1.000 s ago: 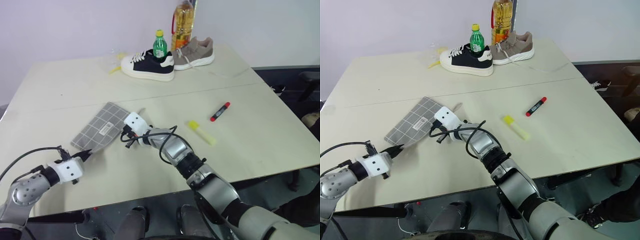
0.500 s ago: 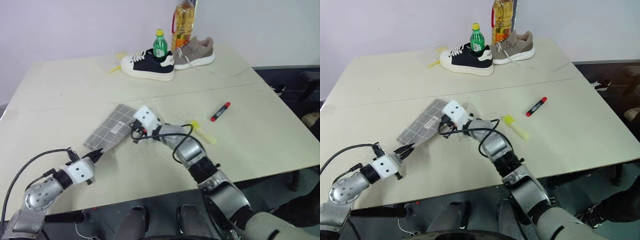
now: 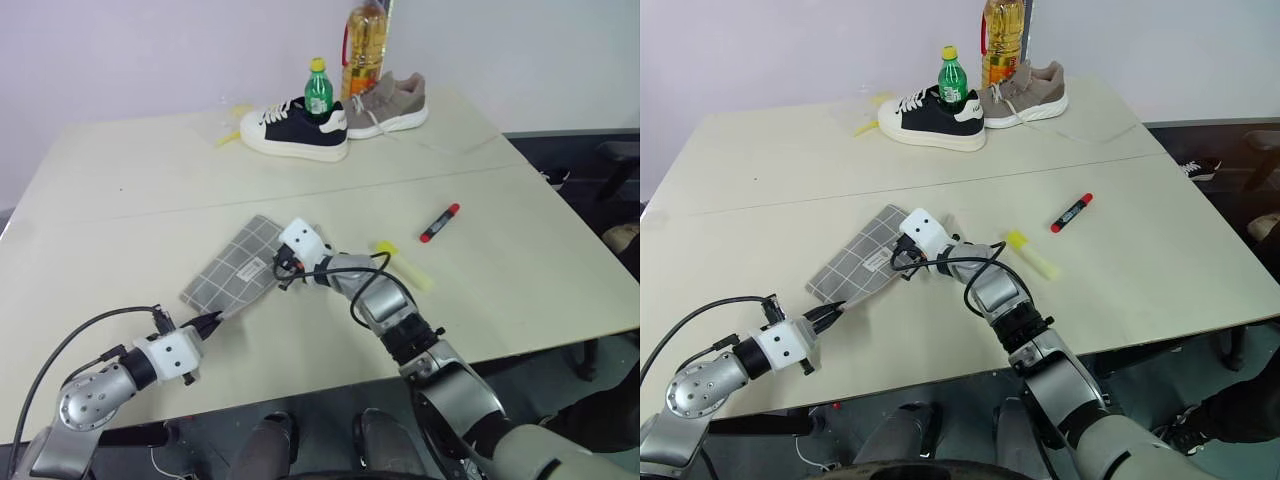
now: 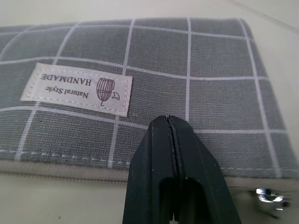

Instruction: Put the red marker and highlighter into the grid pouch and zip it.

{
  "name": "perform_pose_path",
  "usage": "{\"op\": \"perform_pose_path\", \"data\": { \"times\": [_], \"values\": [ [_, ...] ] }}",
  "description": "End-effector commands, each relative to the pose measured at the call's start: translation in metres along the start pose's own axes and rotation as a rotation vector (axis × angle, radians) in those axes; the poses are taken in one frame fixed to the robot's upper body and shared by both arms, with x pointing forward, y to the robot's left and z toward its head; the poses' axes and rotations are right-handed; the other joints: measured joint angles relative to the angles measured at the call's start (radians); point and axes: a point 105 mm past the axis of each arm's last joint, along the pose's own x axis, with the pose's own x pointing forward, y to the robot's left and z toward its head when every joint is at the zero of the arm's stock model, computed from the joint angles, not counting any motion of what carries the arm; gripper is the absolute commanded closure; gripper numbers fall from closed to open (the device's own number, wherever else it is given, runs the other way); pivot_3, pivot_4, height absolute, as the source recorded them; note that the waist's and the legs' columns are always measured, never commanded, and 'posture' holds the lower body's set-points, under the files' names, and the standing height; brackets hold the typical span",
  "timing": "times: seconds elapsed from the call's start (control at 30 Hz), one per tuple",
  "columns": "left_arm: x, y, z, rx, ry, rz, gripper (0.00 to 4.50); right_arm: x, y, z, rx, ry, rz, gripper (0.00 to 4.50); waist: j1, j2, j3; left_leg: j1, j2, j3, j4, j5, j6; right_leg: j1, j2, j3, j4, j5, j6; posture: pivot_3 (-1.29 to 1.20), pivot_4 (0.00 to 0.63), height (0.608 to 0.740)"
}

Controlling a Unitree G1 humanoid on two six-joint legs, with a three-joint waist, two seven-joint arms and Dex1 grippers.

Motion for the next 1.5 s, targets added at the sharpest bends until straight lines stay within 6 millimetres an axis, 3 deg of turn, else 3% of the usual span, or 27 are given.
{"op": "perform_pose_path", "data": {
  "times": [0.03,0.23,0.5,0.6,0.8,0.93,1.07,1.23,1.33,1.5],
  "values": [
    [-0.001,0.002,0.011,-0.04,-0.043,0.016,3.52,0.007,0.004,-0.01,0.037,0.068,0.005,4.5,0.0,0.0,0.0,0.0,0.0,0.0,0.0,0.0,0.0,0.0,0.0,0.0,0.0,0.0,0.0,0.0,0.15,0.74],
    [0.006,-0.002,0.009,0.105,-0.012,-0.02,0.57,0.009,0.009,-0.015,0.038,0.092,0.011,4.5,0.0,0.0,0.0,0.001,0.0,0.0,0.0,0.0,0.0,0.001,0.0,0.0,0.0,0.0,0.0,0.0,0.15,0.74],
    [0.032,0.01,0.012,0.186,-0.056,0.026,0.57,0.008,0.017,-0.012,0.028,0.08,0.032,4.5,0.001,0.0,-0.001,0.002,0.0,0.0,0.0,0.0,0.0,0.001,0.001,0.0,0.001,0.0,0.0,0.0,0.15,0.74],
    [0.032,0.008,0.014,0.192,-0.089,0.007,1.44,0.006,0.018,-0.01,0.022,0.069,0.032,4.5,-0.003,0.0,-0.001,0.002,0.0,0.0,0.0,0.0,0.0,0.001,0.0,0.0,0.0,0.0,0.0,0.0,0.15,0.74],
    [0.028,0.011,0.011,0.153,-0.086,0.027,4.46,0.001,0.015,0.003,0.028,-0.002,0.025,4.5,-0.001,0.0,-0.001,0.001,0.0,0.0,-0.001,0.0,0.0,0.0,0.0,0.0,0.0,0.0,0.0,0.0,0.15,0.74],
    [0.028,0.014,0.015,0.081,-0.099,0.077,4.46,-0.007,0.006,0.023,-0.04,-0.102,-0.014,4.5,-0.001,-0.001,-0.001,0.001,0.0,0.0,-0.001,0.0,0.0,0.0,0.0,0.0,0.0,0.0,0.0,0.0,0.15,0.74],
    [0.033,0.026,0.032,-0.155,-0.157,0.198,4.46,-0.033,-0.023,0.045,-0.016,-0.224,-0.06,4.5,0.005,-0.002,0.0,0.0,0.0,0.0,0.0,0.0,0.0,0.0,0.0,0.0,0.0,0.0,0.0,0.0,0.15,0.74],
    [0.041,0.033,0.055,-0.292,-0.221,0.23,4.5,-0.071,-0.064,0.051,-0.052,-0.262,-0.145,2.11,0.006,-0.003,-0.001,-0.001,-0.001,-0.001,0.002,0.0,0.0,0.002,-0.001,-0.001,0.0,0.0,0.001,0.0,0.15,0.74],
    [0.045,0.029,0.063,-0.333,-0.241,0.198,4.5,-0.085,-0.077,0.04,-0.167,-0.193,-0.16,0.64,0.003,-0.003,-0.001,-0.001,-0.001,0.0,0.002,0.0,0.0,0.006,-0.001,-0.001,0.0,0.0,0.001,0.0,0.15,0.74],
    [0.049,0.024,0.078,-0.374,-0.291,0.145,4.5,-0.096,-0.083,0.031,-0.209,-0.154,-0.114,0.64,0.0,-0.003,-0.001,-0.001,0.0,0.0,0.002,0.0,0.0,0.006,-0.001,0.0,-0.001,0.0,0.001,0.0,0.15,0.74]
  ]
}}
